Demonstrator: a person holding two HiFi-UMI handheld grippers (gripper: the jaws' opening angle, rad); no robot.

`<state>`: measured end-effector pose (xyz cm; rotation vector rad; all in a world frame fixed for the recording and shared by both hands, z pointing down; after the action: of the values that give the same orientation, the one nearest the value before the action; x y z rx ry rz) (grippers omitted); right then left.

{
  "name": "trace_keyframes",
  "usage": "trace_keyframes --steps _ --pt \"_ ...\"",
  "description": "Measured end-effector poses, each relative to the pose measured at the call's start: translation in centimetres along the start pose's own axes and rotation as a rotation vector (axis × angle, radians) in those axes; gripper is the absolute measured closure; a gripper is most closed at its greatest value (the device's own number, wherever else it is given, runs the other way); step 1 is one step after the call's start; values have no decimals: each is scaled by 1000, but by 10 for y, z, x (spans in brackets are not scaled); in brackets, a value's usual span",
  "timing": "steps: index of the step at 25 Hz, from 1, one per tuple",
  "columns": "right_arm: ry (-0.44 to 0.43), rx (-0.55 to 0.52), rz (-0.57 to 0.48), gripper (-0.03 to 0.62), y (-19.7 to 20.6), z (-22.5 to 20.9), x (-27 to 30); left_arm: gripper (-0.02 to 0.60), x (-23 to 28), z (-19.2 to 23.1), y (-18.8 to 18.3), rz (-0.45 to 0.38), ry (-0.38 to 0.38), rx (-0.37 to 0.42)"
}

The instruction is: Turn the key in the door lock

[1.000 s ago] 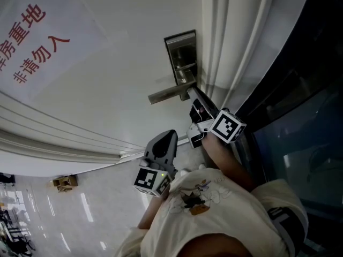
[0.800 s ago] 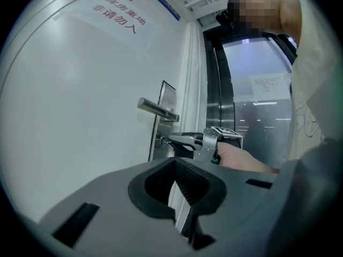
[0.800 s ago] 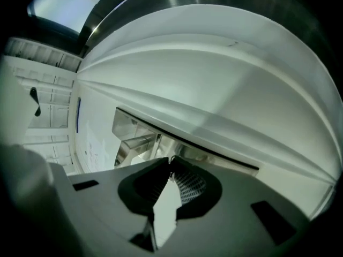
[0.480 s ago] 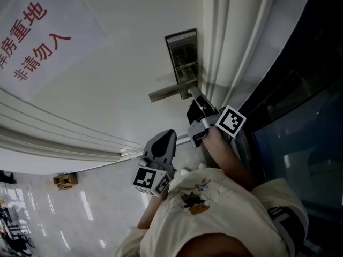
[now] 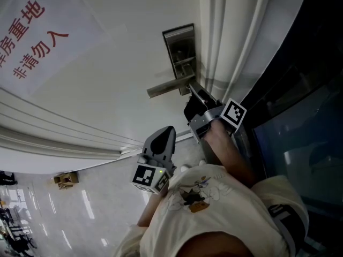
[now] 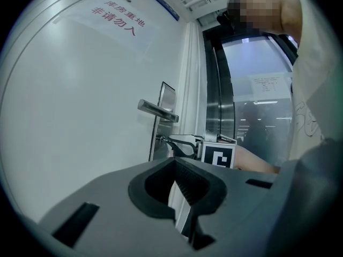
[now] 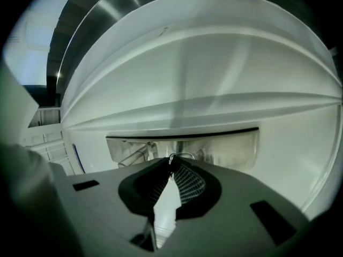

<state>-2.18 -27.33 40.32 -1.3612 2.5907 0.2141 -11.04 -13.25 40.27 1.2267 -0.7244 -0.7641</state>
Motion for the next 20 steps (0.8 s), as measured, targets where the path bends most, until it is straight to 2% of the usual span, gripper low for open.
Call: trace_keyframes --steps 6,8,11,14,15,18,20 --pt "-30 -53 25 552 2 4 1 578 -2 1 1 -5 -3 -2" --pt "-43 -71 51 481 5 4 -1 578 -3 3 1 -3 -8 -7" --pt "-54 -146 76 494 10 4 -10 578 -4 5 3 -3 -11 -12" --pt "-63 -328 76 512 12 8 -26 578 -3 7 4 -4 -8 -10" --pt "-62 -404 77 554 12 8 -32 578 -2 7 3 -4 -6 -8" --pt "-20 -619 105 586 15 0 -54 578 -1 9 3 -2 -8 -13" --pt "19 -749 161 587 25 -10 -66 578 0 11 3 2 -9 -18"
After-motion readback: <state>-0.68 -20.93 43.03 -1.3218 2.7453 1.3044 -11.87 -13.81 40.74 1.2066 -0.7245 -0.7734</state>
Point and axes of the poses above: the fingertips, and each gripper's own axes: x forward along the fingers, z to its left, y out of its underside, the point moved 1 cm from there along -x, backward along the fingers, and after that the axes turned 2 degrees about -x, right-handed, at the moved point
